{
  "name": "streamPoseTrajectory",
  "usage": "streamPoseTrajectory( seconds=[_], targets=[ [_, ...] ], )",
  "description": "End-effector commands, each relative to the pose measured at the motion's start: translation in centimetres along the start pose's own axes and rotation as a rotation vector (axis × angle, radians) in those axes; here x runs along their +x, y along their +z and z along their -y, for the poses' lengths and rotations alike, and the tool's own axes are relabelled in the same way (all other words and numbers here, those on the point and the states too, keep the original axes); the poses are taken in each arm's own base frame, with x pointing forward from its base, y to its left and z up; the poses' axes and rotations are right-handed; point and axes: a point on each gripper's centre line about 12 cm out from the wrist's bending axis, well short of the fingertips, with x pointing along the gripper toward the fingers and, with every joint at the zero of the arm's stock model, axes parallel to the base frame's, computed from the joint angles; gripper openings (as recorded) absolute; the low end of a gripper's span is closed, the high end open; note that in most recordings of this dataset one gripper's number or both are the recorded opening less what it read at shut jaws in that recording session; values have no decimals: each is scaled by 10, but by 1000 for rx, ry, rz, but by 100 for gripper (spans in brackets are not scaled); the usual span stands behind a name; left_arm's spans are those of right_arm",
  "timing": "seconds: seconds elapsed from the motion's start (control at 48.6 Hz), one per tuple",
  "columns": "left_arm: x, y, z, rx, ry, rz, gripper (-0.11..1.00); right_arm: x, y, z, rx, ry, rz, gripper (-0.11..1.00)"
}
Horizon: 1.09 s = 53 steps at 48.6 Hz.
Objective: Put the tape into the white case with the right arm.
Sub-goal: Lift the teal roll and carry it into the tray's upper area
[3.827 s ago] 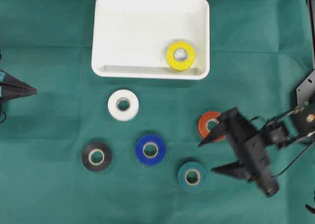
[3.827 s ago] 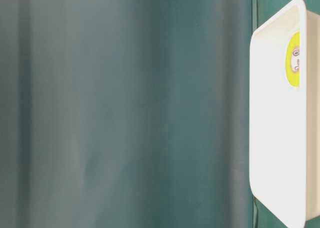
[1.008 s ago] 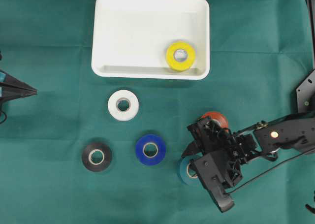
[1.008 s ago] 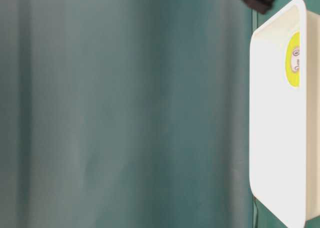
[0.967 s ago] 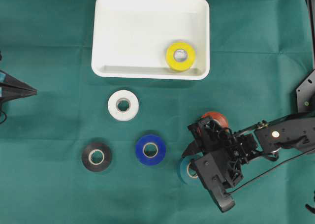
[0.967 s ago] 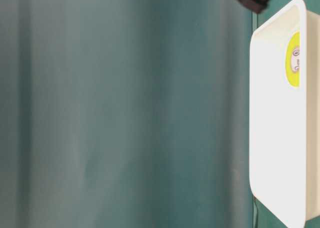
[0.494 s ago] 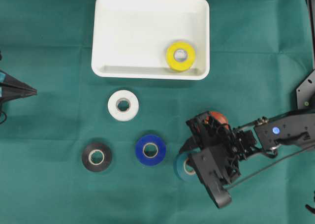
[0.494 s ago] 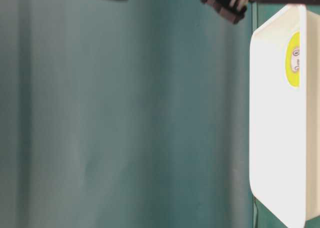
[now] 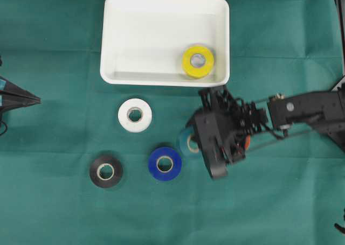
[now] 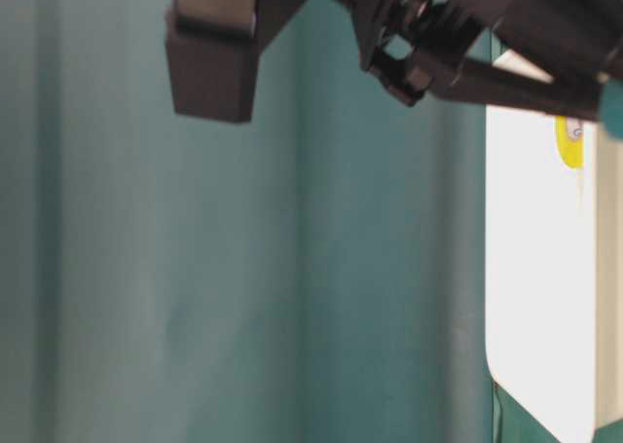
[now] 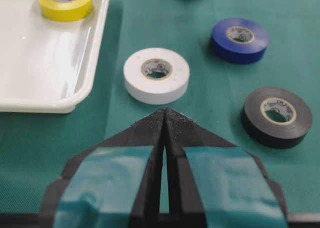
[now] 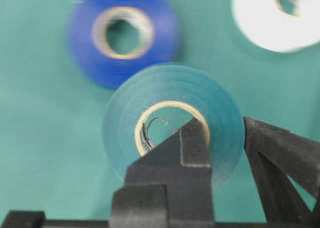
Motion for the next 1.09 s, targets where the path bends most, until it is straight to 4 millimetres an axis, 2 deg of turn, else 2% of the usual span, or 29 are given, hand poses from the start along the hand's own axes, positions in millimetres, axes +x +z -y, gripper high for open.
streamPoseTrajectory(
  seconds=[0.0,0.226,0.535,0.864,1.07],
  targets=[
    [0,5,1,-2,-3,12,1,-12,17,20,40,-37,59,0],
    [0,5,1,-2,-3,12,1,-20,15,70,127,-130,75,1],
    [0,5,0,-1,-2,12,1,-31,2,135,214,-262,86,0],
    [0,5,0,-1,-2,12,1,-43,-13,182,233,-367,105,0],
    [0,4,0,-1,-2,9,1,-41,-25,199,261,-395,112,1]
  ],
)
